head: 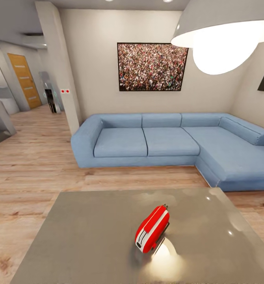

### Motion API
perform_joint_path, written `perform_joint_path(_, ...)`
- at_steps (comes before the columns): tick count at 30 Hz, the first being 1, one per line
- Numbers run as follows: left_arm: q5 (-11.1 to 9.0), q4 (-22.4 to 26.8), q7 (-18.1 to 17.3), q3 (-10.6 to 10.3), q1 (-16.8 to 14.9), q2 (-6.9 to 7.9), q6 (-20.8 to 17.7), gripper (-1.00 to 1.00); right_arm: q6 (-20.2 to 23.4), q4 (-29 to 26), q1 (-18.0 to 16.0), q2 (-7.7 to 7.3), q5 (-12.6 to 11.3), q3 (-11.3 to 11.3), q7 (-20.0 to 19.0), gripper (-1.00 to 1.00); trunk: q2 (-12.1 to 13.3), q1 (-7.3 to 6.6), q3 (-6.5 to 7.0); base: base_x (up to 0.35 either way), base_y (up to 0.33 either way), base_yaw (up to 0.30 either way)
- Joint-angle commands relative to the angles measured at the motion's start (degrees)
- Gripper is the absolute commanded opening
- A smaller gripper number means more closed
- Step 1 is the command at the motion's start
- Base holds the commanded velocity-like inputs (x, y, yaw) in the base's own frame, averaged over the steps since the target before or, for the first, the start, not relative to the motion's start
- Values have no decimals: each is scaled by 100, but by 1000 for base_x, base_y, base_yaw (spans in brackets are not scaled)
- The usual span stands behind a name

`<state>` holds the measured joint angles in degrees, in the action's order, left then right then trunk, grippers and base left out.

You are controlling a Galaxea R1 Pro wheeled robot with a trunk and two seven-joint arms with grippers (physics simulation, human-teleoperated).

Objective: Turn on the radio receiver that's on the table in the living room.

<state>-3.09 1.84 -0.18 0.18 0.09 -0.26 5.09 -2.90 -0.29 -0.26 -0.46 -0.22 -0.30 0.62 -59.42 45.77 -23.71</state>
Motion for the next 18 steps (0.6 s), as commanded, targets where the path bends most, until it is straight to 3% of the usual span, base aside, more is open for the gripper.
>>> perform_joint_path(1,0,0,-2,2,0,0,0,100,0,-1,0,0,-4,-1,0,100,0,0,-2,0,0,0)
perform_joint_path(18,1,0,0,7,0,-7,-1,100,44,-1,0,16,-45,-12,0,100,0,0,-6,0,0,0)
